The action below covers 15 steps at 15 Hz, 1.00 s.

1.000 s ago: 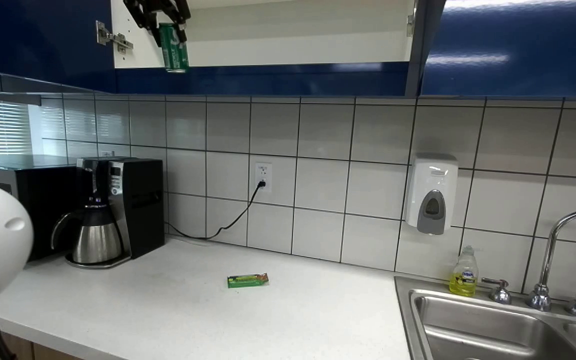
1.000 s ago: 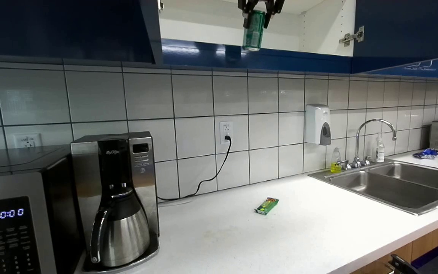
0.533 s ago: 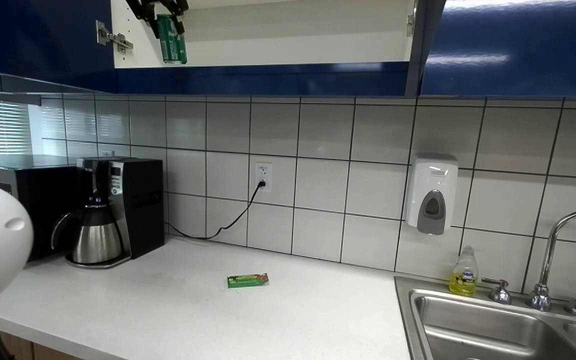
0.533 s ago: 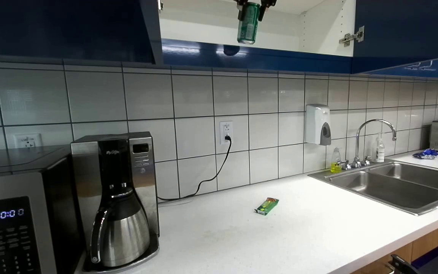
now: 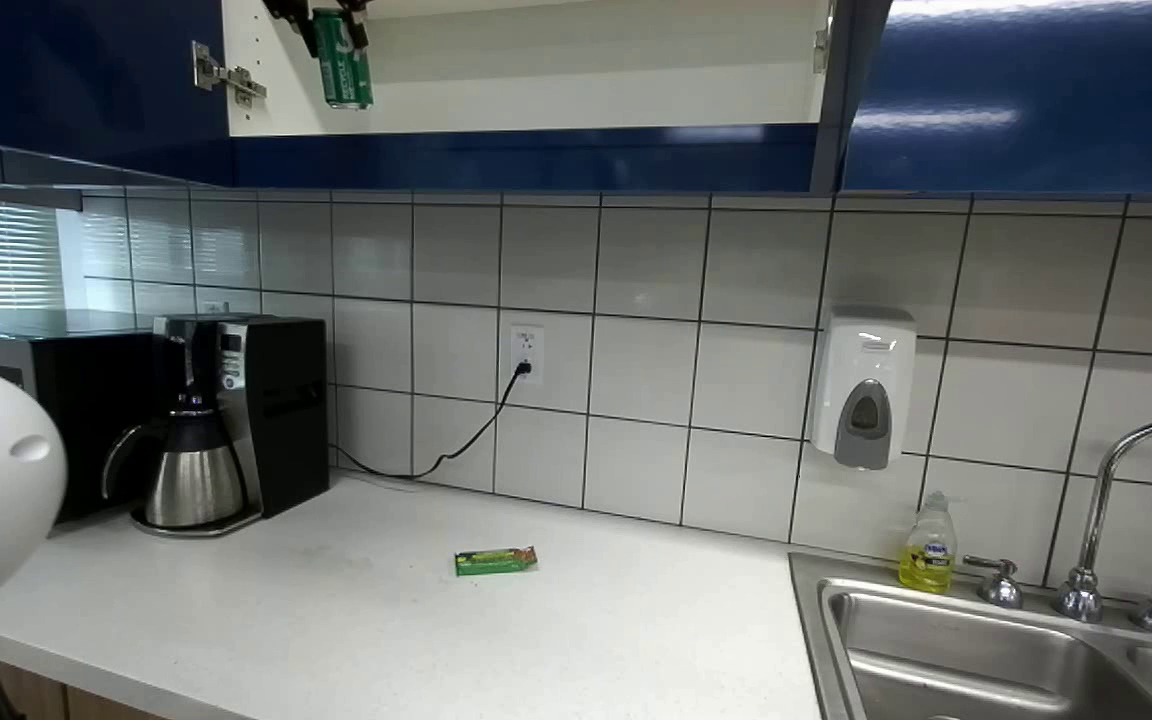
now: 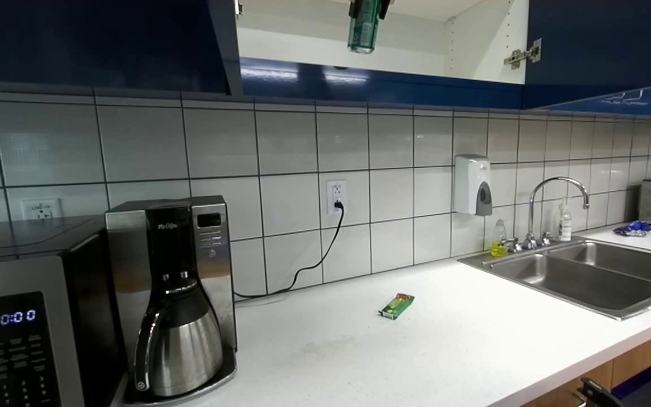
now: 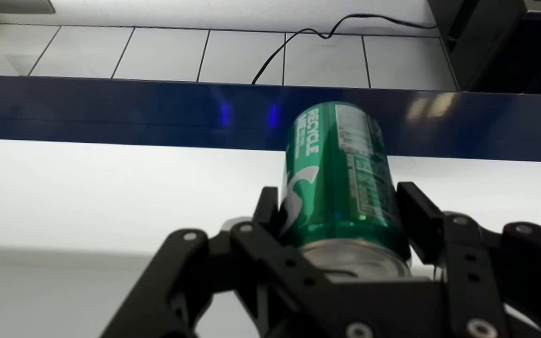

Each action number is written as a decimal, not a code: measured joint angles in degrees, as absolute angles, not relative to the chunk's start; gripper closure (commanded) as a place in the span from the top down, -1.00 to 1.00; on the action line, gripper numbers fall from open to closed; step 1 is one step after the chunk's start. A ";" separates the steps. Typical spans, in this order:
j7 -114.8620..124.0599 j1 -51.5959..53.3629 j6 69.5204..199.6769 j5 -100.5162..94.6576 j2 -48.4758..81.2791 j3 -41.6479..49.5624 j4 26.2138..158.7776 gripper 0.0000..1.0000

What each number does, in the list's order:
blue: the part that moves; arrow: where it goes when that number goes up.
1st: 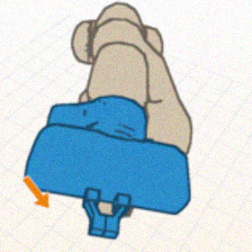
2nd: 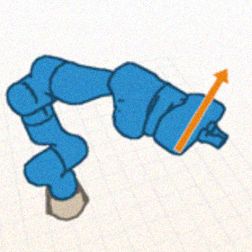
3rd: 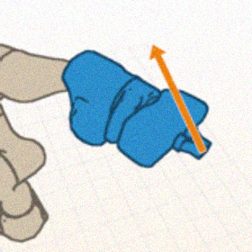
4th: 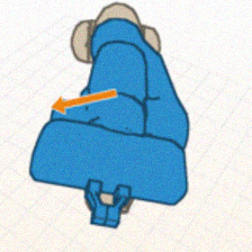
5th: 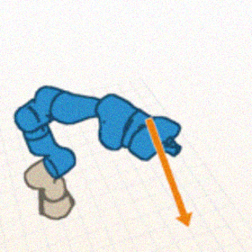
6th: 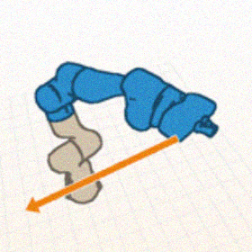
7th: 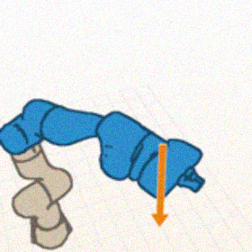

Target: Pick up the canned drink and put it in the shelf

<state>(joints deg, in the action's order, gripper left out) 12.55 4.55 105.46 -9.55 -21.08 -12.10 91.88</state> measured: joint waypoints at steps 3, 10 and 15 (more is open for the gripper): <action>12.96 4.55 105.13 -10.29 -19.42 -12.10 90.09 -0.20; 14.20 4.55 104.82 -12.30 -14.45 -12.10 85.78 -0.20; 15.32 4.55 104.44 -12.98 -11.48 -12.00 82.70 -0.20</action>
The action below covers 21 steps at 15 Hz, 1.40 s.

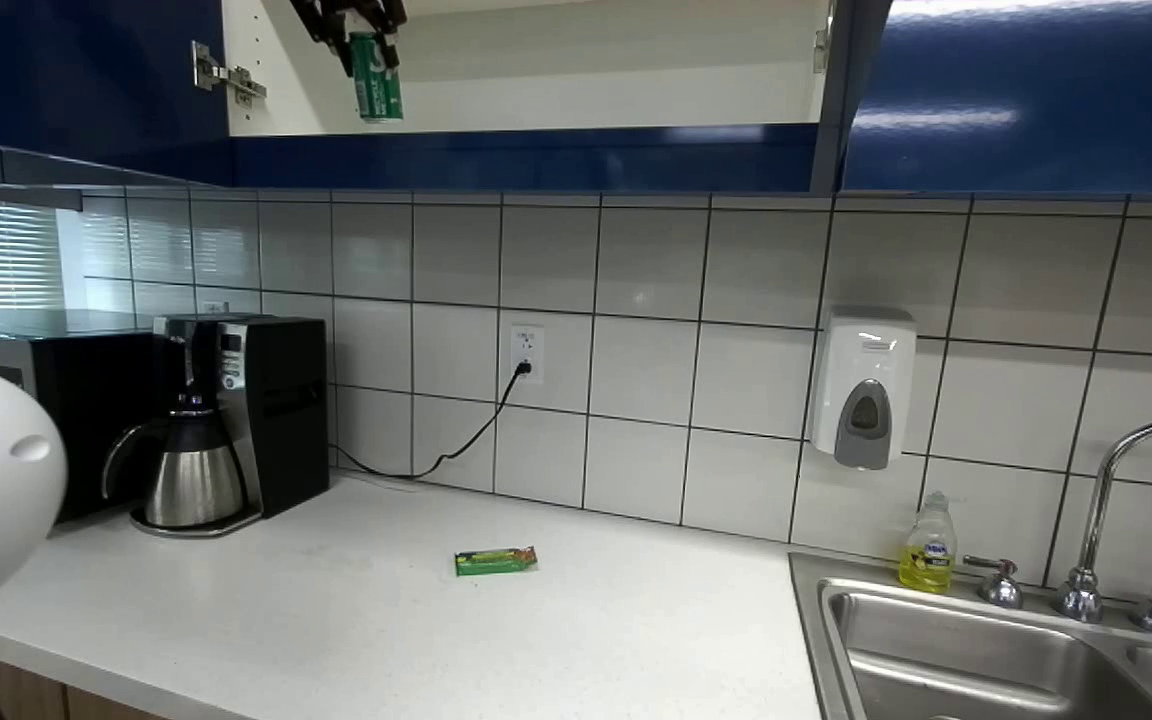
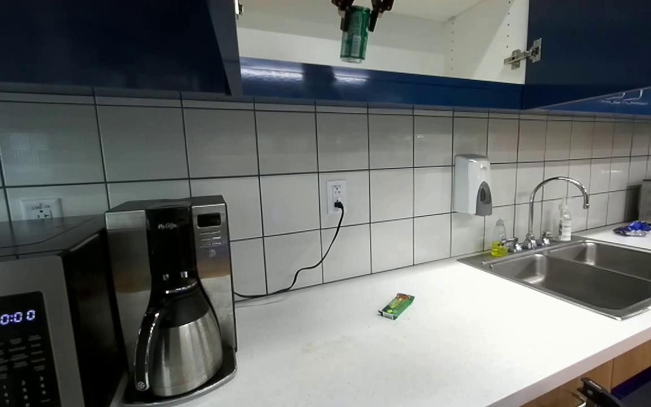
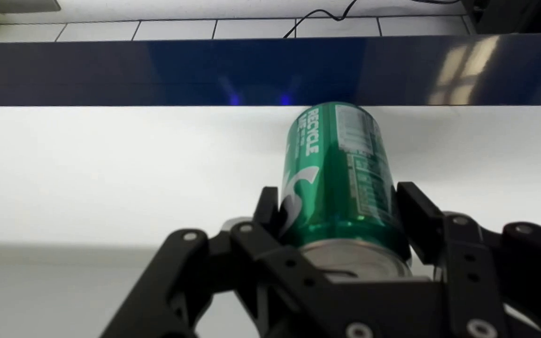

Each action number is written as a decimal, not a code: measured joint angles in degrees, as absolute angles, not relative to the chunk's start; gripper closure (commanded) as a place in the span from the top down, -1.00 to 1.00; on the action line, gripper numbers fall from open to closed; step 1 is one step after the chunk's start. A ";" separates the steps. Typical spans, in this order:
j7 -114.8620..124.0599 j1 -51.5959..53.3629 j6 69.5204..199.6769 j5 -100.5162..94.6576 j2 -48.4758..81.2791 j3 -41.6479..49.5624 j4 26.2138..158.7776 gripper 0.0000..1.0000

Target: Pick up the canned drink and put it in the shelf

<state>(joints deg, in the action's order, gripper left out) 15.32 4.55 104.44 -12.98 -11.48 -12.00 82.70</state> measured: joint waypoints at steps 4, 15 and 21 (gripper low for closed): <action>15.82 4.55 102.64 -13.18 -8.90 -11.88 79.81 -0.20; 17.39 4.65 96.70 -13.35 -2.74 -11.61 71.38 -0.20; 17.42 4.71 94.32 -13.35 -0.74 -11.61 68.24 -0.20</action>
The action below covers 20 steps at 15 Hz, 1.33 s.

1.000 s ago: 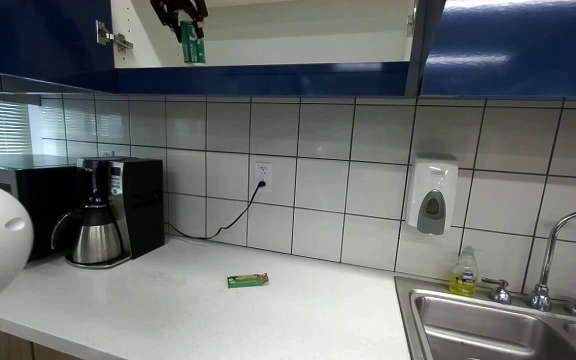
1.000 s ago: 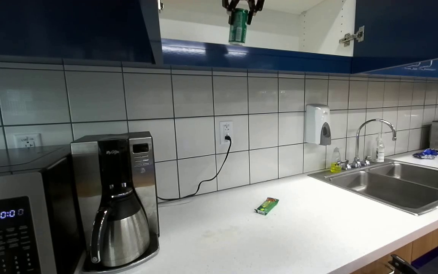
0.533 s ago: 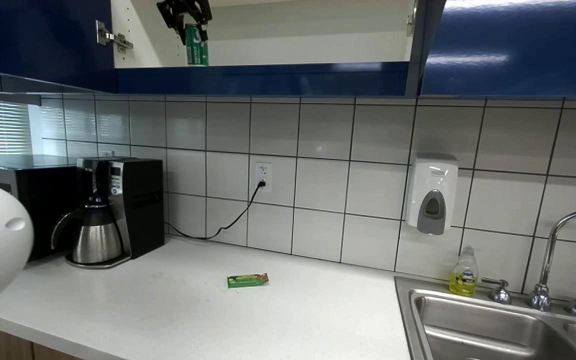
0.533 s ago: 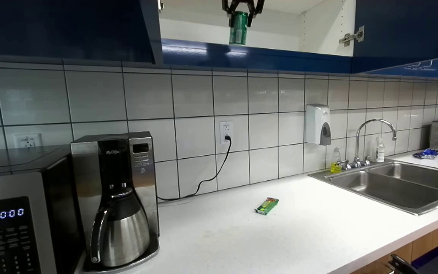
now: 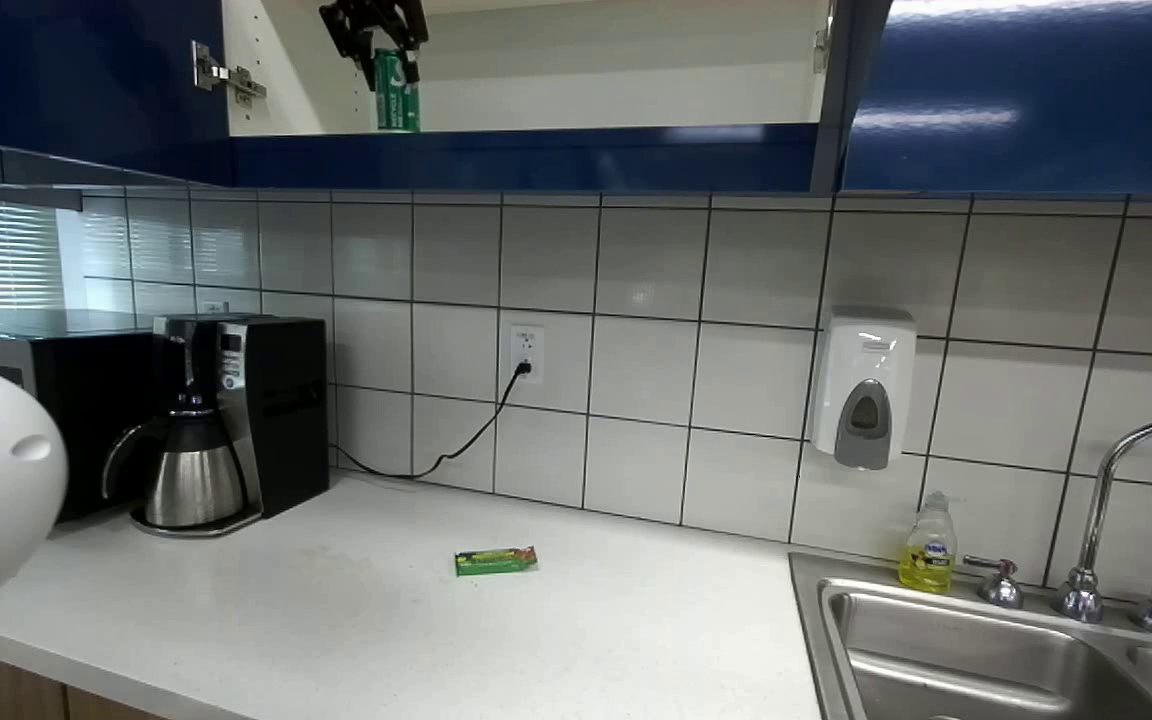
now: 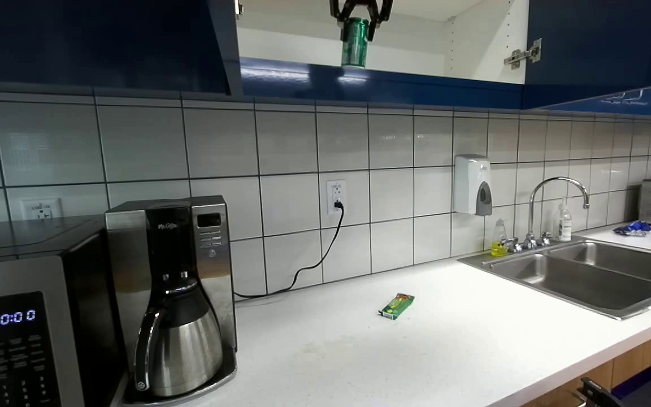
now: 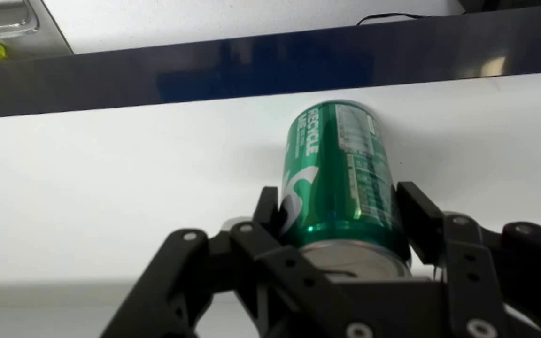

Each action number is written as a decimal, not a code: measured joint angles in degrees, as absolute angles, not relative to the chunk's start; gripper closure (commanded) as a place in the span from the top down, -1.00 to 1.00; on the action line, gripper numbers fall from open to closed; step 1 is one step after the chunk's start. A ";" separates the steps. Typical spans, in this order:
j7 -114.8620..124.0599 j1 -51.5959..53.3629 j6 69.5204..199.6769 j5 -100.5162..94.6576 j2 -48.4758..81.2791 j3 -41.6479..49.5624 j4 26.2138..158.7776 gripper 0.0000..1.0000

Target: Pick up the canned drink and put it in the shelf

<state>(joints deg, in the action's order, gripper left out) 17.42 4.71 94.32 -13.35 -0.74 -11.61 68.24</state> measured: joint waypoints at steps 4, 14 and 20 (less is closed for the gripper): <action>17.77 4.70 93.55 -13.35 0.65 -11.59 66.42 -0.20; 18.02 4.72 93.12 -13.37 3.52 -11.55 64.50 1.00; 18.03 4.93 93.00 -13.37 3.93 -11.55 64.24 1.00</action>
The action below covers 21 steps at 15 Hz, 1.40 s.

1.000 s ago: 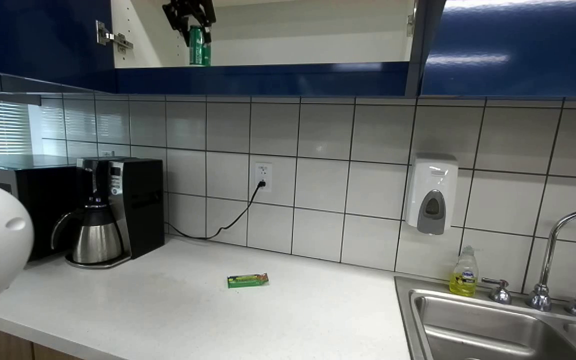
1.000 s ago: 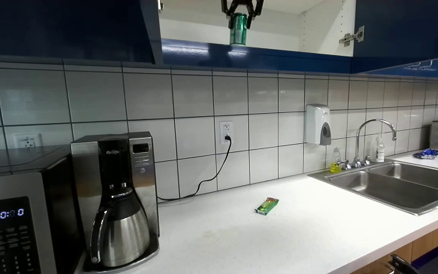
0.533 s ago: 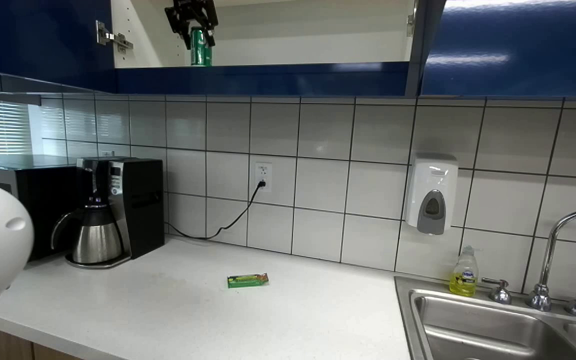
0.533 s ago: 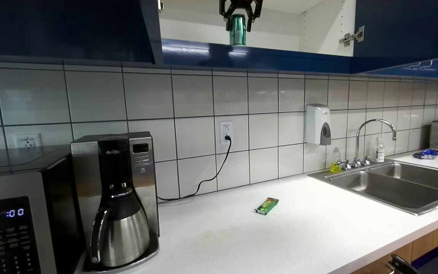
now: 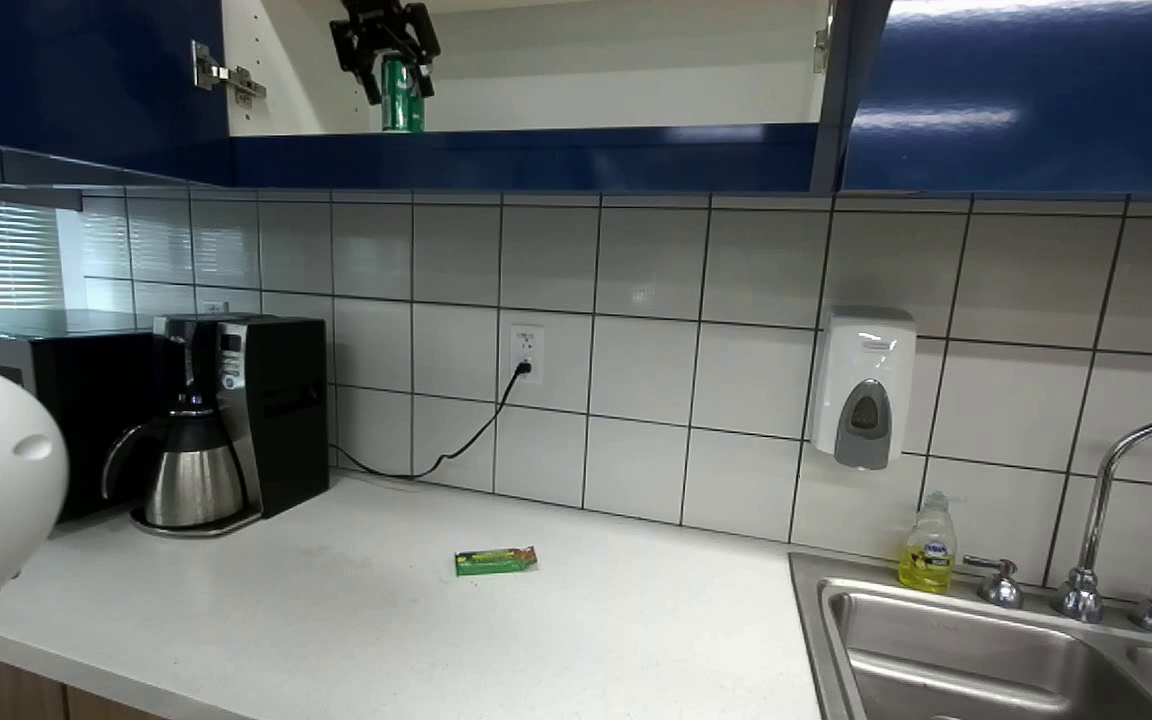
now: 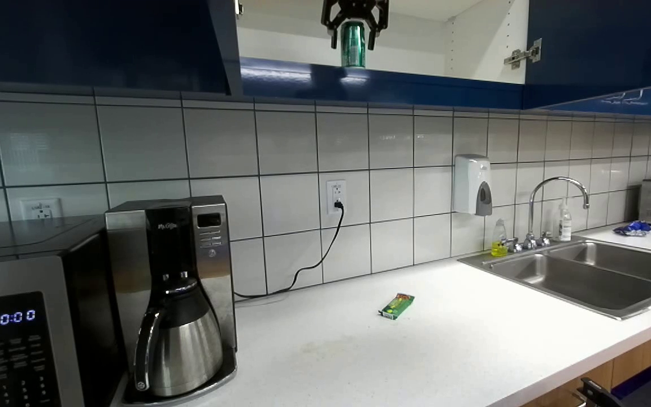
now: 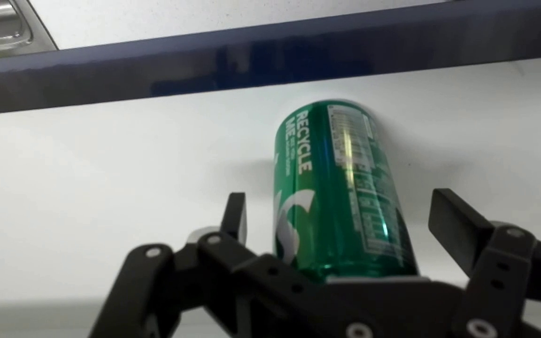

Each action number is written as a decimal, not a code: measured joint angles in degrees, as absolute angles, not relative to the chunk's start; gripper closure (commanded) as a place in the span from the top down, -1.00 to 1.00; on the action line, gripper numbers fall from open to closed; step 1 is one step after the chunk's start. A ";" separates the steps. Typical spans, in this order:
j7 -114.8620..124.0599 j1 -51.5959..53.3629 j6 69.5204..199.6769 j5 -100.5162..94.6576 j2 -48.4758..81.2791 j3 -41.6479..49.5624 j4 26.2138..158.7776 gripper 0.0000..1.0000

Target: Pick up the canned drink and put it in the shelf

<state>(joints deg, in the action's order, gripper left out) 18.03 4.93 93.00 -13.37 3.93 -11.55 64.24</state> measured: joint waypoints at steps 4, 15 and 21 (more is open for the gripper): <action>18.04 5.09 92.68 -13.37 3.62 -11.55 63.71 1.00; 18.04 5.08 90.69 -13.15 0.39 -11.17 63.79 1.00; 18.04 5.08 90.17 -11.40 -3.63 -10.89 66.73 1.00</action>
